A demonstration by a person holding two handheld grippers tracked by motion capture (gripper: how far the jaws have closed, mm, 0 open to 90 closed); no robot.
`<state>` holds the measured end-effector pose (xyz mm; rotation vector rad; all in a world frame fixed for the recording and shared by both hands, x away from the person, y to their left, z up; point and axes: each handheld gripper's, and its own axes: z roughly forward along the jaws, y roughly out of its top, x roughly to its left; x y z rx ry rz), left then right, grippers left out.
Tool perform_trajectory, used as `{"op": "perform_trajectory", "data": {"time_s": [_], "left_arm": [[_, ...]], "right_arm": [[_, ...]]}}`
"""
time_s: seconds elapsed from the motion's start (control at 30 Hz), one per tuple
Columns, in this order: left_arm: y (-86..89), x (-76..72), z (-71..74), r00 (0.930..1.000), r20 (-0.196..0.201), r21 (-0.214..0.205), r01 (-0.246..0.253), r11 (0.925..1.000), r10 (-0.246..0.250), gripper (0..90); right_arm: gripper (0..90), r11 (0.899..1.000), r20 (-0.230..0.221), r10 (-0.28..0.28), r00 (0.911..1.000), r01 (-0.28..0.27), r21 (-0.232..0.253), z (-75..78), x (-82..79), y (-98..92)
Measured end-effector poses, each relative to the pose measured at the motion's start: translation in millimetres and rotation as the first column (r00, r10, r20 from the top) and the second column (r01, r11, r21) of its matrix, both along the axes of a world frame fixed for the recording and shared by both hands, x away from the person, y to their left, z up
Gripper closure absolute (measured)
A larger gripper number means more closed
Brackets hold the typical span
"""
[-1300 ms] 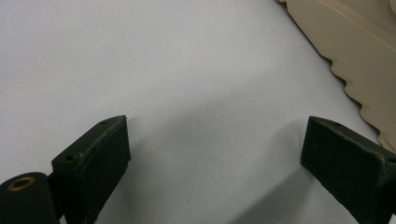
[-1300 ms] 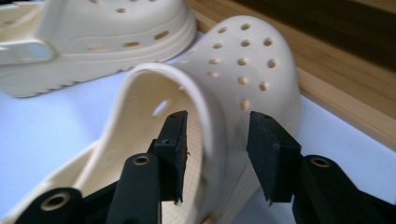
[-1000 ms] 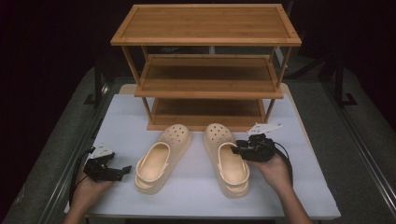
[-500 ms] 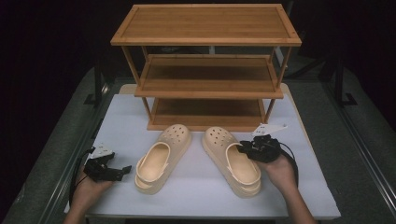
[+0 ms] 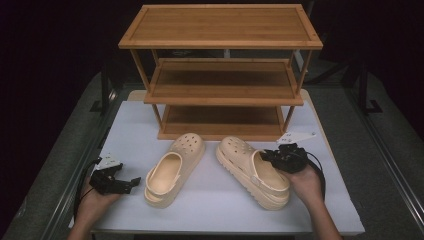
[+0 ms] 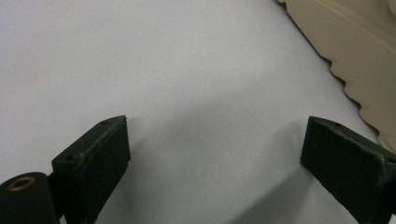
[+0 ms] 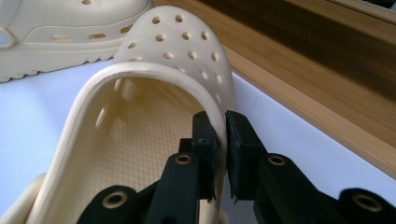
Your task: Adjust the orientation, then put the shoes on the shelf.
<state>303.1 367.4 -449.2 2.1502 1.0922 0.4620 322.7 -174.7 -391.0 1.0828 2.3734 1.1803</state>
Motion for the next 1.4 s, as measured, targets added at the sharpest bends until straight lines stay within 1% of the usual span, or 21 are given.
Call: {"op": "perform_trajectory", "data": {"time_s": [0.13, 0.37, 0.5, 0.6, 0.63, 0.73, 0.83, 0.87, 0.9, 0.93, 0.97, 1.0, 1.03, 1.07, 1.17, 1.2, 1.23, 1.27, 1.3, 1.33, 1.4], "left_arm": [[0.8, 0.6, 0.9, 1.0, 0.0, -0.006, 0.006, 1.0, -0.006, 7.5], [1.7, -1.5, 29.0, 0.9988, 0.048, -0.06, 0.015, 0.9981, -0.013, 7.9], [-3.6, -4.0, 46.2, 0.9968, 0.069, -0.102, 0.048, 0.9936, -0.041, 7.9], [-8.9, -4.1, 54.4, 0.995, 0.08, -0.111, 0.069, 0.9915, -0.06, 8.0], [-13.4, -4.1, 60.4, 0.9918, 0.089, -0.12, 0.102, 0.9876, -0.091, 15.2], [-19.8, -2.6, 66.3, 0.9897, 0.093, -0.129, 0.121, 0.9843, -0.11, 15.3], [-31.1, 1.0, 75.1, 0.9849, 0.1, -0.126, 0.153, 0.9802, -0.141, 15.4], [-38.1, 3.7, 78.9, 0.9819, 0.107, -0.127, 0.169, 0.9773, -0.156, 15.6], [-38.1, 3.7, 78.9, 0.9819, 0.107, -0.127, 0.169, 0.9773, -0.156, 16.1], [-45.3, 6.6, 82.3, 0.9785, 0.112, -0.12, 0.187, 0.9751, -0.174, 16.2], [-45.3, 6.6, 82.3, 0.9785, 0.112, -0.12, 0.187, 0.9751, -0.174, 16.3], [-52.6, 9.5, 84.6, 0.9747, 0.115, -0.119, 0.205, 0.9714, -0.192, 16.3], [-55.7, 11.0, 85.0, 0.9721, 0.118, -0.123, 0.217, 0.9683, -0.203, 21.5], [-63.0, 15.2, 85.2, 0.9691, 0.117, -0.121, 0.231, 0.9653, -0.217, 23.2], [-76.0, 23.0, 82.0, 0.9648, 0.116, -0.095, 0.247, 0.9642, -0.236, 32.7], [-76.0, 23.0, 82.0, 0.9648, 0.116, -0.095, 0.247, 0.9642, -0.236, 33.9], [-81.4, 25.8, 79.7, 0.9662, 0.109, -0.084, 0.243, 0.9664, -0.233, 33.9], [-88.4, 29.2, 76.2, 0.9659, 0.1, -0.061, 0.245, 0.9675, -0.239, 40.0], [-88.4, 29.2, 76.2, 0.9659, 0.1, -0.061, 0.245, 0.9675, -0.239, 41.4], [-92.7, 31.2, 73.5, 0.965, 0.09, -0.047, 0.251, 0.9668, -0.246, 41.4], [-101.3, 34.1, 67.6, 0.964, 0.073, -0.018, 0.258, 0.9661, -0.256, 45.7]], "right_arm": [[82.8, 1.0, -0.002, 0.0, 1.0, 0.0, 0.001, 0.8, -0.6, -0.1], [82.8, 1.0, 0.009, 0.002, 1.0, -0.002, 0.003, 3.4, -0.9, -2.5], [82.8, 1.0, 0.006, -0.002, 1.0, 0.002, 0.004, 4.0, -0.1, -3.0], [82.7, 1.0, 0.003, -0.002, 1.0, 0.002, 0.004, 4.3, 0.4, -2.7], [82.7, 1.0, 0.003, -0.002, 1.0, 0.002, 0.003, 4.6, 0.8, -2.3], [82.7, 1.0, 0.004, -0.001, 1.0, 0.001, 0.004, 4.7, 1.4, -1.9], [82.7, 1.0, 0.004, 0.0, 1.0, 0.0, 0.003, 4.7, 1.7, -1.8], [82.7, 1.0, 0.004, 0.0, 1.0, 0.0, 0.005, 4.8, 1.7, -1.5], [82.7, 1.0, 0.004, 0.0, 1.0, 0.0, 0.005, 4.8, 1.7, -1.5], [82.7, 1.0, 0.005, 0.0, 1.0, 0.0, 0.004, 4.9, 1.8, -1.3], [82.7, 1.0, 0.005, 0.0, 1.0, 0.0, 0.004, 4.9, 1.8, -1.3], [82.7, 1.0, 0.005, 0.0, 1.0, 0.0, 0.004, 4.9, 1.9, -1.3], [82.7, 1.0, 0.006, -0.001, 1.0, 0.001, 0.005, 4.9, 2.1, -1.5], [82.7, 1.0, 0.004, -0.002, 1.0, 0.002, 0.007, 4.9, 2.2, -1.7], [82.7, 1.0, 0.004, -0.002, 1.0, 0.002, 0.004, 4.8, 2.6, -2.8], [82.7, 1.0, 0.004, -0.002, 1.0, 0.002, 0.004, 4.8, 2.6, -2.8], [82.6, 1.0, 0.005, -0.004, 1.0, 0.004, 0.004, 4.8, 2.5, -3.1], [82.6, 1.0, 0.005, -0.007, 1.0, 0.007, 0.008, 4.9, 2.6, -3.7], [82.6, 1.0, 0.005, -0.007, 1.0, 0.007, 0.008, 4.9, 2.6, -3.7], [82.6, 1.0, 0.007, -0.007, 1.0, 0.007, 0.005, 5.0, 2.8, -4.4], [82.7, 1.0, 0.007, -0.013, 0.9999, 0.013, 0.008, 5.8, 2.8, -5.1]]}}
